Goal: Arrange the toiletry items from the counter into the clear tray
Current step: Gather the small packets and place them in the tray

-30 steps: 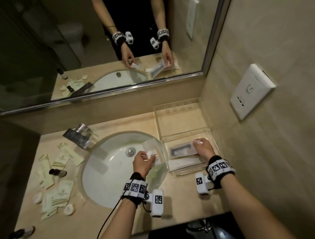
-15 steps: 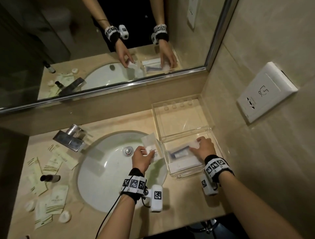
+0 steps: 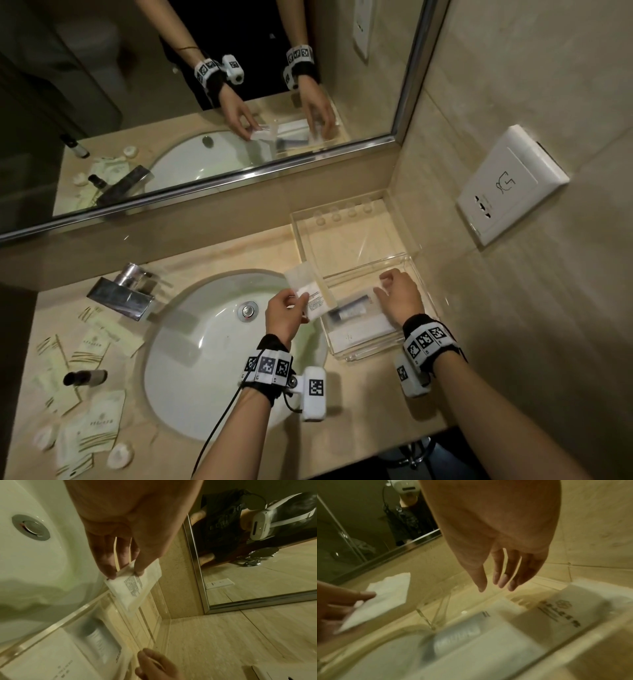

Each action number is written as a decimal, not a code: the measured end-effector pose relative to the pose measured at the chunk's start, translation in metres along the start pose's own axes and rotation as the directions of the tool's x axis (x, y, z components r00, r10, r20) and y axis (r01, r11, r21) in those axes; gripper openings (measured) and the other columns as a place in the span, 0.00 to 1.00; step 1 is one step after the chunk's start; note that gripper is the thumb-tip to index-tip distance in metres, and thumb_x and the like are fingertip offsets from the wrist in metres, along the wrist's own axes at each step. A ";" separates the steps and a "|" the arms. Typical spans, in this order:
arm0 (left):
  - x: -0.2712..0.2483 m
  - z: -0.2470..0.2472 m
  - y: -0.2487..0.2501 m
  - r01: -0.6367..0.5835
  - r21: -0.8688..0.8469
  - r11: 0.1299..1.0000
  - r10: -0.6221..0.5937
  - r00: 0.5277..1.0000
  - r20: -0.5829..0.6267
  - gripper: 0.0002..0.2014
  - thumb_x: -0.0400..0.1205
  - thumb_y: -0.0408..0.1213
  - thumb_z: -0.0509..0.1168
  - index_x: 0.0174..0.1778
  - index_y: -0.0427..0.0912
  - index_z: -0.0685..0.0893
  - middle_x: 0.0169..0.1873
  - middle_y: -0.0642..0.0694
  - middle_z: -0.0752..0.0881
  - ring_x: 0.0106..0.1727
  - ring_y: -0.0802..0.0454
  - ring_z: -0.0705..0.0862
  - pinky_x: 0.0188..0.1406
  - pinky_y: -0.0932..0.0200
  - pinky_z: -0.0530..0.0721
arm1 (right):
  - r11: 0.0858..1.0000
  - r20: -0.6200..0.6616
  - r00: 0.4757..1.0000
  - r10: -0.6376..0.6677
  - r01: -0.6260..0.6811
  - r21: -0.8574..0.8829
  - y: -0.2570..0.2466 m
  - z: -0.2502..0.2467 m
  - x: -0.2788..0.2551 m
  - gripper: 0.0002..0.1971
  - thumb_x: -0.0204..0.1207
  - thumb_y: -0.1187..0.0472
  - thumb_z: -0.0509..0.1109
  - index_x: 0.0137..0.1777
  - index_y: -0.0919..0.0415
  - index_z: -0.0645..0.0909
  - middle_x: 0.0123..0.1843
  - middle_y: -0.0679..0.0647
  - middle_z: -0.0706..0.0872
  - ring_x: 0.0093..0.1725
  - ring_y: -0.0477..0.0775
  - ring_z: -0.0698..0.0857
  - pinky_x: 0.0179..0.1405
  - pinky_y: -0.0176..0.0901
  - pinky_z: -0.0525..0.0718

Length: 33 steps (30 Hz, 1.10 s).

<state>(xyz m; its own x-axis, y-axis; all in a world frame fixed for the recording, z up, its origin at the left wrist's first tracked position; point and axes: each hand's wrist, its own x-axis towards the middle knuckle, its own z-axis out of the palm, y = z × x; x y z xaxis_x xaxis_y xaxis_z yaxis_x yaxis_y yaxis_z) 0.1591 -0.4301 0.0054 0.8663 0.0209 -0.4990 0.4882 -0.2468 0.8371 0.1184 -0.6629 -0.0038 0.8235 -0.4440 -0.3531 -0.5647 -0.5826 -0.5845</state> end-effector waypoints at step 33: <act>-0.007 0.061 -0.007 -0.441 0.550 0.709 0.258 0.888 0.381 0.17 0.80 0.27 0.63 0.65 0.41 0.81 0.64 0.45 0.81 0.67 0.47 0.78 0.70 0.56 0.74 | 0.961 0.067 0.975 0.210 -0.193 -0.197 0.020 -0.025 0.002 0.28 0.70 0.52 0.78 0.66 0.63 0.75 0.64 0.61 0.83 0.63 0.62 0.82 0.63 0.53 0.83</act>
<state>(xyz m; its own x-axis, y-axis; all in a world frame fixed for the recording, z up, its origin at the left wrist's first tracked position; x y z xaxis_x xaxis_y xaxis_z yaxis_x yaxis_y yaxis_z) 0.1436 -0.4878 -0.0107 0.8550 -0.4137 -0.3129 -0.0945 -0.7173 0.6903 0.1076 -0.6925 0.0021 0.6885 -0.5093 -0.5163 -0.7123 -0.6087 -0.3495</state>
